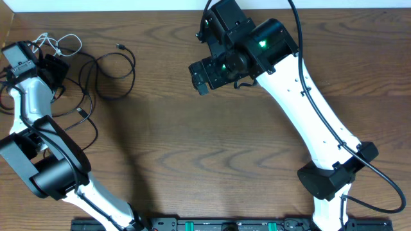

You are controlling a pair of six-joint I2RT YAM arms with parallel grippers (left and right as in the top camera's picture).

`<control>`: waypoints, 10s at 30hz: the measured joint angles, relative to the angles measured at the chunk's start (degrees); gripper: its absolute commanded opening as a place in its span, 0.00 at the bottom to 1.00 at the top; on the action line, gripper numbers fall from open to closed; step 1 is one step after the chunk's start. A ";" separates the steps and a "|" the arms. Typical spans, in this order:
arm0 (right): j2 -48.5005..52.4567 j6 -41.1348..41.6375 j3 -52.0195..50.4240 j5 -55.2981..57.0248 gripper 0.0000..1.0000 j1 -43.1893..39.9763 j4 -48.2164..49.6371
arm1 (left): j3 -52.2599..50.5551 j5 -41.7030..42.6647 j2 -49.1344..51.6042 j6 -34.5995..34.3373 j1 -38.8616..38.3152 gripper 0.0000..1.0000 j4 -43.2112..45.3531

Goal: Untangle cables

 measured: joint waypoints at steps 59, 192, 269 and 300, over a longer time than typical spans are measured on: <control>0.00 0.42 0.00 -0.02 0.99 0.00 -2.56 | -1.36 -12.61 -24.72 -25.59 11.65 0.07 -35.82; -71.87 4.79 -54.29 21.55 0.99 -22.88 7.17 | -23.39 -9.70 -73.26 1.44 -57.77 1.00 -42.49; -115.97 -13.05 -135.53 10.99 0.99 -31.61 79.28 | -23.54 -10.29 -73.24 1.31 -57.81 1.00 -42.53; -115.97 -13.07 -135.53 10.95 0.99 -31.61 79.28 | -23.54 -10.23 -74.07 1.62 -56.46 1.00 -45.03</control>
